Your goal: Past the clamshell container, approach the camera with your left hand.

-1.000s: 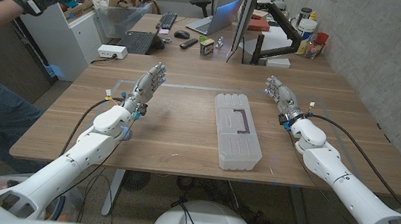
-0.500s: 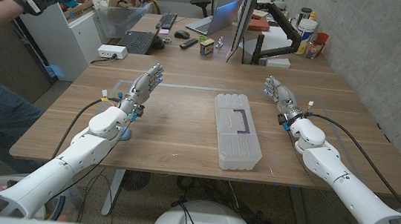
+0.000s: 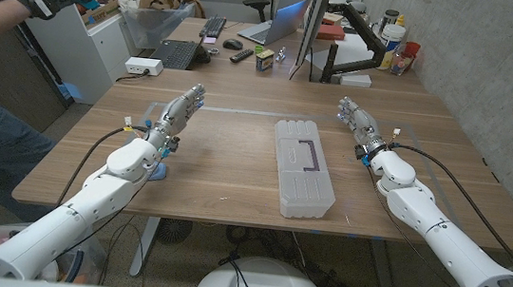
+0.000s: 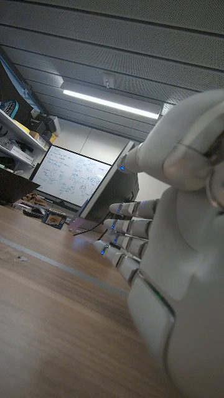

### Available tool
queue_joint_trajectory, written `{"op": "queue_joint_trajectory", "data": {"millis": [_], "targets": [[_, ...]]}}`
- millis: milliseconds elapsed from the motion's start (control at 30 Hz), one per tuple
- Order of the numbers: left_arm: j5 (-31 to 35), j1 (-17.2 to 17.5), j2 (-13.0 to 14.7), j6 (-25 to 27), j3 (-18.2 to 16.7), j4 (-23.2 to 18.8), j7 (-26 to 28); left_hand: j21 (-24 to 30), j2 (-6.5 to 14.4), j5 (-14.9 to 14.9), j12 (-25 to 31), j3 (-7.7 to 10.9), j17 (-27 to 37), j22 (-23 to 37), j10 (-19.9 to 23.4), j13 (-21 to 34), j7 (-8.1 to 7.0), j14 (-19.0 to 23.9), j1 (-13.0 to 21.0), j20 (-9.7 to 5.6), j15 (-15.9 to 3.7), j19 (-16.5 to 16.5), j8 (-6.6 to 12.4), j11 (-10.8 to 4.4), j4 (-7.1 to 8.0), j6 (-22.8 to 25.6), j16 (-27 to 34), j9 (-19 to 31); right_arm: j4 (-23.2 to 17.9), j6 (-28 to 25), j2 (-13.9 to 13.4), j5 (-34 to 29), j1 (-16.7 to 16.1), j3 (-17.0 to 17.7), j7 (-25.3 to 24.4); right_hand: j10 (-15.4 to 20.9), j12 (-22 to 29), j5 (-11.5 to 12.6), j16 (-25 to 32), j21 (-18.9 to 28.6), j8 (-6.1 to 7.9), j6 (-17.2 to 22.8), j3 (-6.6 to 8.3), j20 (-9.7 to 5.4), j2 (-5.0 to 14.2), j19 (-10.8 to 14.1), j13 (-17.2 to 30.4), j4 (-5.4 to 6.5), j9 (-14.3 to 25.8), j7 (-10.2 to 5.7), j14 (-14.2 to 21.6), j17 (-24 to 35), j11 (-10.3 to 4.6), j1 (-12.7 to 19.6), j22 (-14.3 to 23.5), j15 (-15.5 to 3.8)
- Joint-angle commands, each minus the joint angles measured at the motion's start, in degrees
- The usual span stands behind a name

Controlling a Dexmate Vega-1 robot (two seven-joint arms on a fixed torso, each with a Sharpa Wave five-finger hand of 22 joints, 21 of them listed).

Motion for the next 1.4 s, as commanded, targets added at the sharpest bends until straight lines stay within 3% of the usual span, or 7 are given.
{"op": "queue_joint_trajectory", "data": {"millis": [33,767,1400], "targets": [[-0.29,1.72,1.72,-0.90,-1.49,-0.93,-0.38,0.26,-0.14,-0.27,0.25,0.25,0.11,0.09,0.39,0.19,-0.07,0.03,0.80,0.31,-0.09,-0.07,0.33,-0.10,-0.54,0.32,0.40,0.12,0.21,-0.43,0.18,-0.35,0.31,-0.29,-0.32,0.50,-0.31,0.26,-0.19,-0.16,0.04,0.21,-0.08,-0.61,0.17,0.40,0.17,-0.20,0.20,-0.48,0.42,0.27,0.13,0.33,0.25,0.24],[0.09,5.12,5.83,-1.09,-4.14,-4.10,-0.69,0.33,-0.18,-0.52,0.19,0.35,0.14,0.12,0.36,0.20,-0.18,0.15,1.44,0.60,-0.08,0.02,0.30,-0.28,-1.01,0.37,0.39,0.14,0.92,0.42,0.66,-0.86,1.05,-0.44,-0.29,0.48,-0.39,0.26,-0.26,-0.60,0.00,0.21,-0.16,-0.68,0.18,0.62,0.17,-0.26,0.21,-0.51,0.45,0.27,0.03,0.25,0.27,0.12],[-1.50,8.46,6.68,-2.30,-6.43,-6.24,-1.36,0.39,-0.18,-0.83,0.18,0.38,0.18,0.15,0.41,0.21,-0.18,0.25,1.79,0.85,-0.04,0.10,0.31,-0.22,-1.28,0.51,0.39,0.16,1.85,0.62,0.70,-2.42,2.40,-1.43,0.35,0.52,-0.43,0.26,-0.31,-0.95,-0.01,0.25,-0.21,-0.89,0.14,0.89,0.17,-0.38,0.22,-0.67,0.54,0.24,-0.14,0.25,0.28,0.14]]}}
